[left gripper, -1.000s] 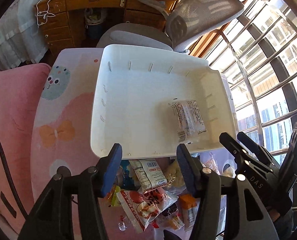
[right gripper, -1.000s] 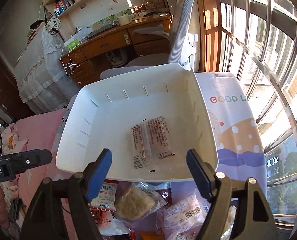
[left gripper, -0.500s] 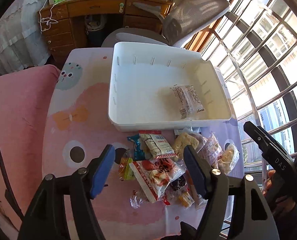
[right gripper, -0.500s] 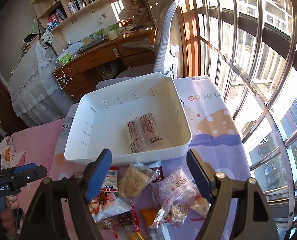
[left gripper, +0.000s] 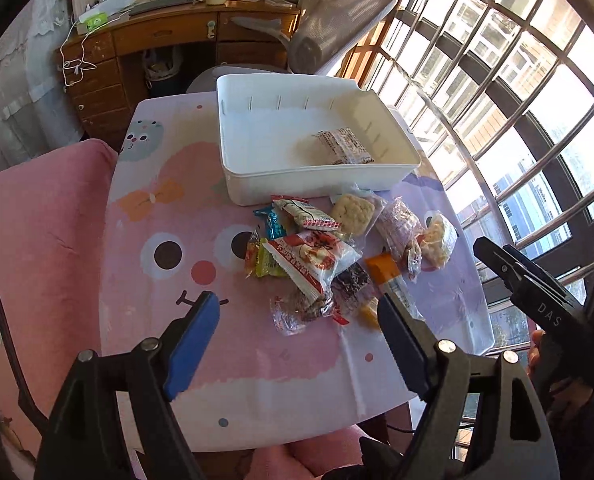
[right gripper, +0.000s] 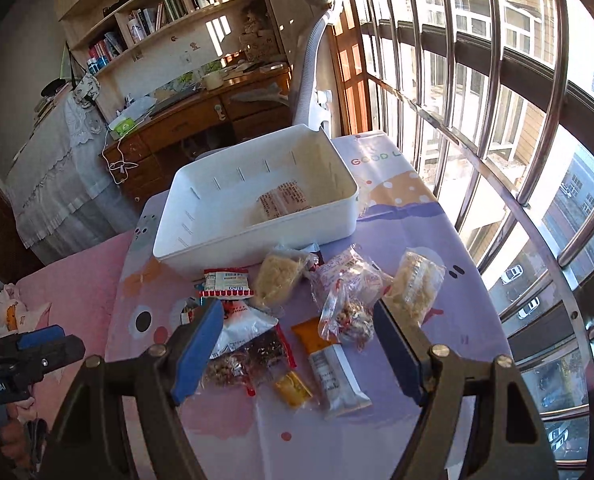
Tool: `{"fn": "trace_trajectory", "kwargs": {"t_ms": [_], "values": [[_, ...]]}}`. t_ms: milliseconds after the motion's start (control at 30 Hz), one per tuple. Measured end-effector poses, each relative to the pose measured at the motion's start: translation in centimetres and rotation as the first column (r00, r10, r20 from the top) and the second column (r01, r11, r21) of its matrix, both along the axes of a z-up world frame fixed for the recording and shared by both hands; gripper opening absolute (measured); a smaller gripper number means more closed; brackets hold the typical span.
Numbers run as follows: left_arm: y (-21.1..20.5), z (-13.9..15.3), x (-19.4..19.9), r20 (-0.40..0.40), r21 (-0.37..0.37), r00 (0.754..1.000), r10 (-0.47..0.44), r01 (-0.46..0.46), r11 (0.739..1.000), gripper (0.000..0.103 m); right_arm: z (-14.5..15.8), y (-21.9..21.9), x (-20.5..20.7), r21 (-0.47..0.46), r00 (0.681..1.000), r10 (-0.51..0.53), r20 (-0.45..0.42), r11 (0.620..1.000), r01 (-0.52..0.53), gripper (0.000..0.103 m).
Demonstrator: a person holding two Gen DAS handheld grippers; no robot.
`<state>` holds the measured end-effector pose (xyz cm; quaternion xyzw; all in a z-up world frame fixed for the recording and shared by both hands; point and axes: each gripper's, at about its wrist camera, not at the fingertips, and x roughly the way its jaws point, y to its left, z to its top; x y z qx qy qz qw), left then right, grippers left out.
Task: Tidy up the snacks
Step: 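Withdraw both open tools back toward the remaining snacks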
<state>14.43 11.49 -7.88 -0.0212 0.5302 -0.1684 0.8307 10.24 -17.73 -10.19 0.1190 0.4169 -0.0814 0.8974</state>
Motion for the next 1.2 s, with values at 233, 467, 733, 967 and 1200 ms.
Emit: {"fn": "trace_trajectory", "kwargs": {"t_ms": [233, 467, 733, 967, 1200], "values": [[0.3, -0.3, -3.2, 0.005, -0.028, 0.999, -0.04, 0.04, 0.999, 0.08, -1.8, 2.2, -3.6, -0.002, 0.999, 0.01, -0.042, 1.0, -0.01, 0.078], [0.2, -2.3, -5.0, -0.048, -0.032, 0.999, -0.016, 0.014, 0.999, 0.08, -4.1, 3.4, -6.1, -0.033, 0.995, 0.029, -0.095, 0.999, -0.032, 0.078], [-1.0, -4.7, -5.3, -0.123, -0.035, 0.992, 0.013, -0.017, 0.999, 0.078, -6.3, 3.6, -7.6, -0.099, 0.99, 0.054, -0.134, 0.993, -0.067, 0.078], [-3.3, -6.5, -4.9, -0.169, -0.034, 0.984, 0.052, -0.059, 0.998, 0.076, -8.4, 2.7, -7.7, -0.157, 0.981, 0.116, -0.155, 0.977, -0.141, 0.078], [-6.1, -8.3, -4.1, -0.211, -0.037, 0.971, 0.114, -0.124, 0.992, 0.076, -10.3, 1.9, -6.5, -0.196, 0.951, 0.255, -0.175, 0.937, -0.288, 0.078]]}}
